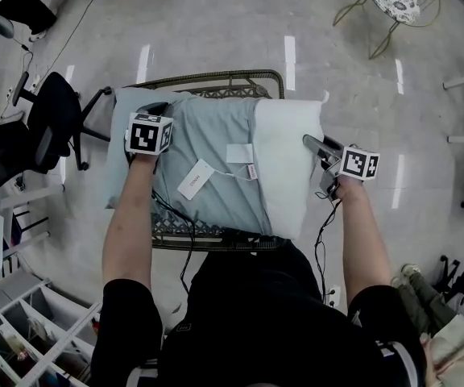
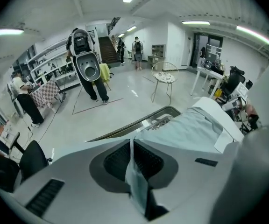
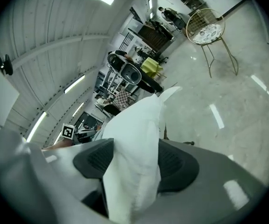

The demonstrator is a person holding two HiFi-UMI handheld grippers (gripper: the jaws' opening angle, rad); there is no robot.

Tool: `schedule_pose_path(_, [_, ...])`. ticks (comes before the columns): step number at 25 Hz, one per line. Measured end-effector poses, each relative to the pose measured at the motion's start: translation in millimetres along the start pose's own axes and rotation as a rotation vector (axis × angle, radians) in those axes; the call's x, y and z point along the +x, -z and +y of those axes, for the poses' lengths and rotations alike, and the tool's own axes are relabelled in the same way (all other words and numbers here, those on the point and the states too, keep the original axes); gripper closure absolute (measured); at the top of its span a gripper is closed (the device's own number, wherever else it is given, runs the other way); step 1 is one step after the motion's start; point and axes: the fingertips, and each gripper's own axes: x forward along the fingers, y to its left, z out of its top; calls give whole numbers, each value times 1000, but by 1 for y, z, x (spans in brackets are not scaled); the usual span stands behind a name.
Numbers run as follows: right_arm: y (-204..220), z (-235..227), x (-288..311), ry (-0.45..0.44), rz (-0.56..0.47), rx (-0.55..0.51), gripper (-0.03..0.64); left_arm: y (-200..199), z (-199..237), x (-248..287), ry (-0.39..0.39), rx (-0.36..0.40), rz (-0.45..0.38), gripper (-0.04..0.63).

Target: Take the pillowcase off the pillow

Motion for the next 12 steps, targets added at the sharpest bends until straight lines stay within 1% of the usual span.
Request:
schedule_pose_path(2, [10, -6, -7, 12, 23, 12, 307, -4, 7, -3, -14, -52, -40, 572])
schedule_pose_path(4, [28, -6, -11, -3, 86, 17, 250, -5, 13, -4, -23, -81, -58, 566])
schedule_pose_path(5, [40, -4, -11, -16, 122, 25, 228, -4, 16, -2, -27, -83, -51, 550])
schedule_pose_path(6, [51, -2, -9, -27, 154, 34, 201, -1, 19, 2, -33, -79, -38, 519])
schedule_pose_path(7, [61, -1, -6, -34, 175, 46, 181, 2, 22, 7, -40, -73, -19, 506])
schedule_pose_path(9, [70, 2, 3, -40, 172, 73, 173, 10, 29, 21, -43, -68, 23, 501])
schedule_pose_path(12, [66, 5, 14, -40, 120, 96, 173, 19, 34, 40, -28, -62, 77, 495])
